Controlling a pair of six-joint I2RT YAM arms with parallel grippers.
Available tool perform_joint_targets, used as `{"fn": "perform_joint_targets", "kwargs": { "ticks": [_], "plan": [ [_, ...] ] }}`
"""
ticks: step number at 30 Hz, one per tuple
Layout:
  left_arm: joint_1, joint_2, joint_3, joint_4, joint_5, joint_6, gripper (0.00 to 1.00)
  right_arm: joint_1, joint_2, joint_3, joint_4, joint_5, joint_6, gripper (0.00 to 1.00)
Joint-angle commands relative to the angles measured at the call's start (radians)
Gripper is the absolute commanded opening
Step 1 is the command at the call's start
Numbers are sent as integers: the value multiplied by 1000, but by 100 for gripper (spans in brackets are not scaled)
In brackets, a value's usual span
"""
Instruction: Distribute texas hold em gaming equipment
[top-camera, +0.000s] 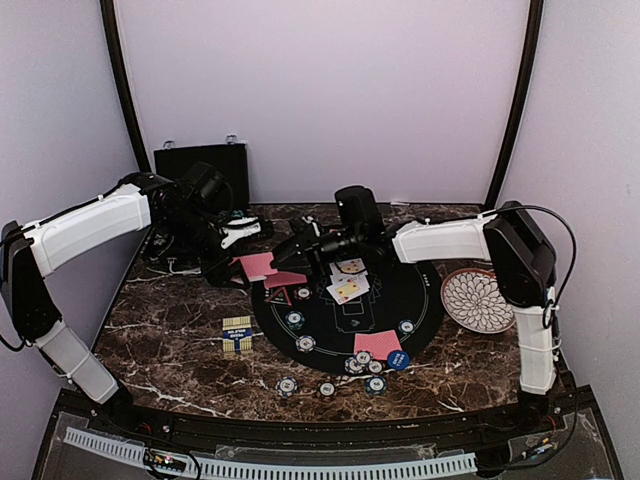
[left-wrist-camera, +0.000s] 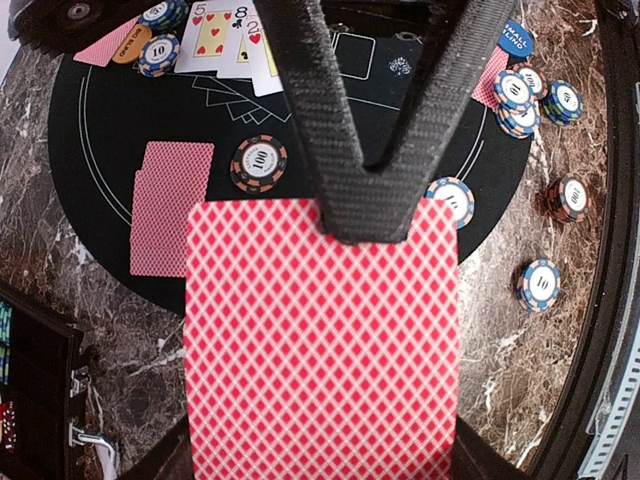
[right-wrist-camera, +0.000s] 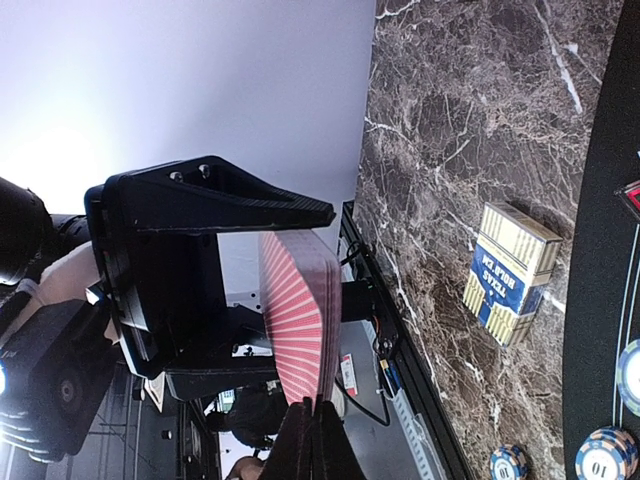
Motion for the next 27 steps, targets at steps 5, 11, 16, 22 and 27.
{"fn": "perform_joint_targets", "kwargs": {
  "ticks": [5, 11, 16, 22, 27],
  "plan": [
    [6, -36, -2, 5, -7, 14, 0, -65, -116, -123, 153, -22, 70, 0],
    [6, -41, -8, 5, -11, 15, 0, -157, -208, -233, 41, -16, -43, 0],
    [6, -43, -10, 4, -13, 17, 0, -270, -274, -305, -161, 7, -207, 0],
    [6, -41, -7, 2, -8, 19, 0, -387, -289, -317, -431, 106, -439, 0],
    [6, -40, -4, -2, -7, 20, 0, -452, -262, -307, -545, 217, -561, 0]
  ]
}}
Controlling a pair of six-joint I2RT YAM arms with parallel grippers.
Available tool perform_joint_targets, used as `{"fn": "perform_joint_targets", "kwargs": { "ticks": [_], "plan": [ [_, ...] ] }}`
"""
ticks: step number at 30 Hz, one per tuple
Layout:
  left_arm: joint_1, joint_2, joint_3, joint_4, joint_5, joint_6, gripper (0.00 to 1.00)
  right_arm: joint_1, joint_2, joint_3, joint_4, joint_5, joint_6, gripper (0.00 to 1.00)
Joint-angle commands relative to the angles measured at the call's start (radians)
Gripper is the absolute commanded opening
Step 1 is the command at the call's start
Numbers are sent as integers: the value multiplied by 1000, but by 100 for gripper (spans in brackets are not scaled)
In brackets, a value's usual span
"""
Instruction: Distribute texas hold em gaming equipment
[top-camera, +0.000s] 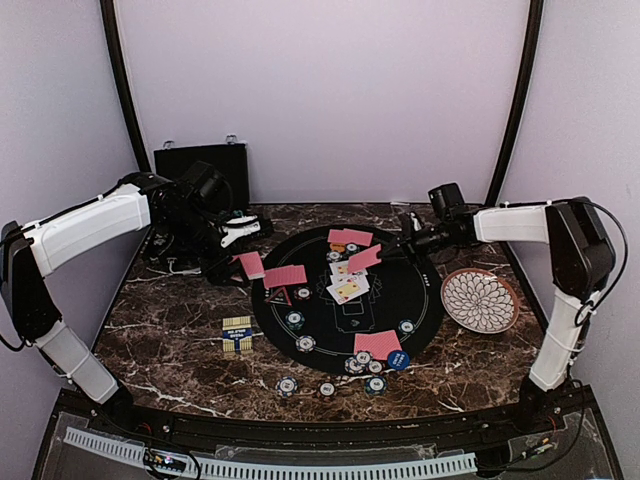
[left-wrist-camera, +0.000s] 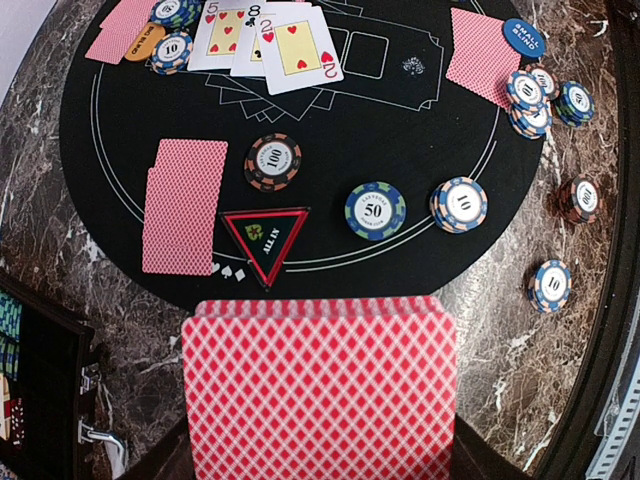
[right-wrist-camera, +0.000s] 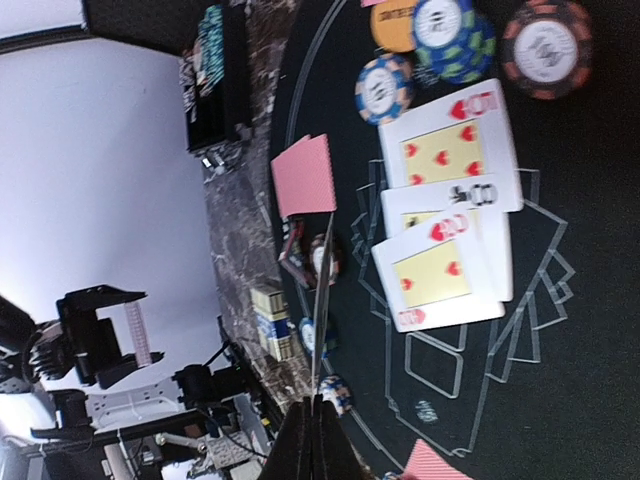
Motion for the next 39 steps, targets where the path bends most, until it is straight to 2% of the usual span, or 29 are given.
{"fn": "perform_joint_targets", "kwargs": {
  "ticks": [1, 11, 16, 19, 25, 29, 34, 39],
  "plan": [
    [7, -40, -4, -16, 12, 12, 0, -41, 5, -1, -144, 123, -171, 0],
    [6, -39, 0, -19, 11, 12, 0, -78, 113, 3, -85, 161, -194, 0],
    [6, -40, -3, -22, 12, 14, 0, -80, 125, -7, -118, 224, -223, 0],
    [6, -39, -2, -22, 16, 14, 0, -79, 119, -9, -158, 273, -244, 8],
    [7, -31, 6, -25, 25, 12, 0, -67, 73, 31, -251, 364, -278, 32],
    [6, -30, 10, -28, 27, 12, 0, -37, 21, 83, -310, 410, -285, 42],
    [6, -30, 14, -26, 28, 12, 0, 59, -26, 138, -259, 328, -221, 55],
    [6, -30, 18, -22, 31, 7, 0, 198, -17, 164, -59, 182, -62, 68]
  ]
}}
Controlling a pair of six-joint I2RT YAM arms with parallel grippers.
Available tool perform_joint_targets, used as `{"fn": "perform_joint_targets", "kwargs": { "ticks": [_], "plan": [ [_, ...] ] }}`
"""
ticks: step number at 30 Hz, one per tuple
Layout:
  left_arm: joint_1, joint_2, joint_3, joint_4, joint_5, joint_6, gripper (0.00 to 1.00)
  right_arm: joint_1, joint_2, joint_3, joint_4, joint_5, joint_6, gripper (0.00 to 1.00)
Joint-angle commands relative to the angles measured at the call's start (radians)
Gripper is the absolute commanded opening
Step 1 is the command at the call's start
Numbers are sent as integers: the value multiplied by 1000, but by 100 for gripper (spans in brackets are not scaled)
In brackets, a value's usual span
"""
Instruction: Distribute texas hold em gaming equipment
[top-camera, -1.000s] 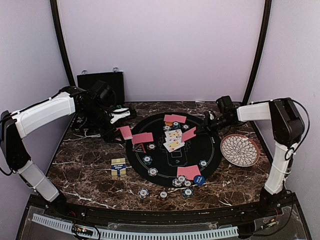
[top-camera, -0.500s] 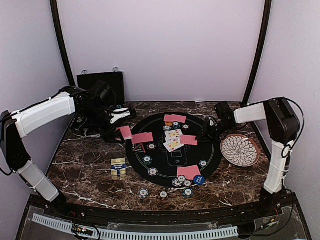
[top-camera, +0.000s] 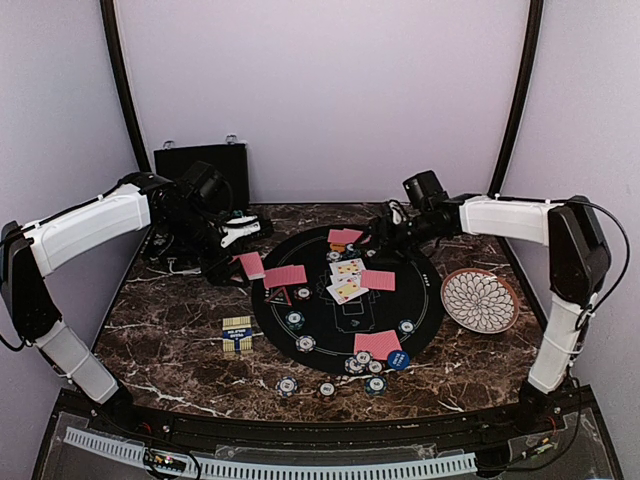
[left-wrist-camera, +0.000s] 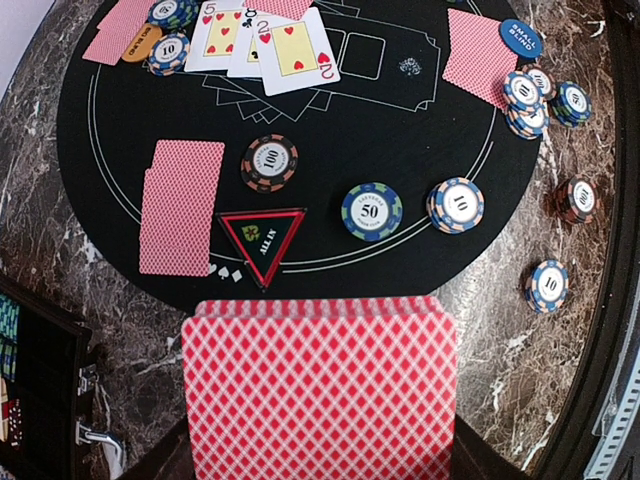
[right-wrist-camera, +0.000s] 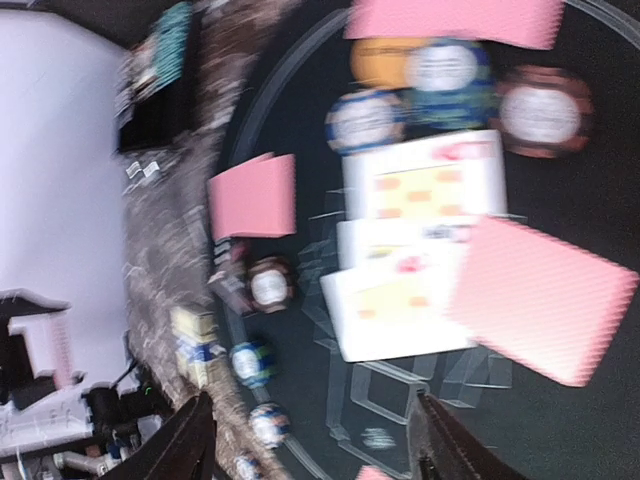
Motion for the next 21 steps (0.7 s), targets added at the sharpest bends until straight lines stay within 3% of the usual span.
{"fn": "perform_joint_targets", "kwargs": {
  "ticks": [1, 8, 21],
  "plan": [
    [6, -30, 18, -16, 27, 5, 0, 125, -1, 40, 203, -149, 163, 70],
    [6, -37, 8, -10, 43, -4, 0, 262, 95, 111, 458, -259, 349, 73],
    [6, -43, 10, 1, 52, -8, 0, 358, 226, 213, 546, -294, 435, 75]
  ]
}}
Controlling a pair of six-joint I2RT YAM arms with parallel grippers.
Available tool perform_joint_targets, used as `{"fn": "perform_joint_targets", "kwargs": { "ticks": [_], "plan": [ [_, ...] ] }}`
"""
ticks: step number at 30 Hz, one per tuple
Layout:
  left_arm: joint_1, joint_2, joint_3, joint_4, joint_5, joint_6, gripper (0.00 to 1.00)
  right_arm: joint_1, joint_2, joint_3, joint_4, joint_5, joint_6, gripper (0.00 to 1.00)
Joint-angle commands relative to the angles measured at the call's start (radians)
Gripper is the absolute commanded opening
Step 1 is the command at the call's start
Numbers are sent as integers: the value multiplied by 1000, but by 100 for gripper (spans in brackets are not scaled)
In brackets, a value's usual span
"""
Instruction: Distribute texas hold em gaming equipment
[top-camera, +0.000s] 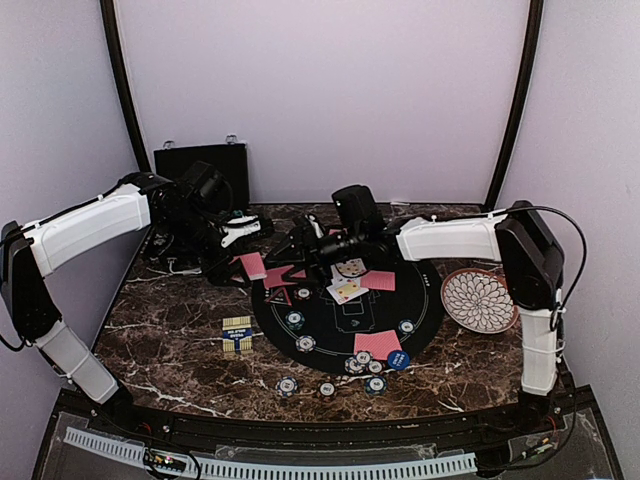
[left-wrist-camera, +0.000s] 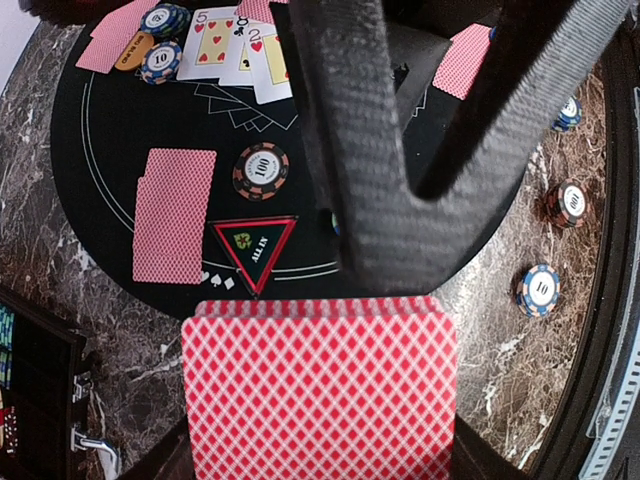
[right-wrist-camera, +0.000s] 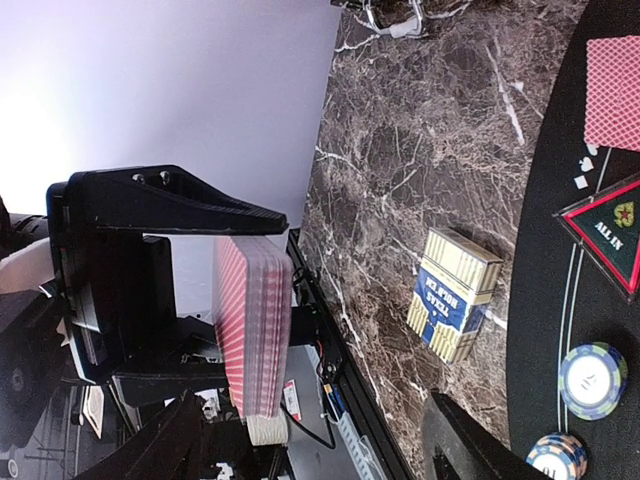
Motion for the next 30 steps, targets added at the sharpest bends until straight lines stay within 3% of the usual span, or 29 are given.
{"fn": "perform_joint_targets", "kwargs": {
  "ticks": [1, 22, 30],
  "plan": [
    [5, -42, 10, -1, 30, -6, 0, 16, 28, 62, 89, -30, 38, 75],
    [5, -45, 30, -18, 43, -3, 0, 51, 216, 235, 105, -79, 116, 69],
    [6, -51, 28, -18, 35, 0, 0, 14, 185, 143, 91, -61, 97, 64]
  ]
}}
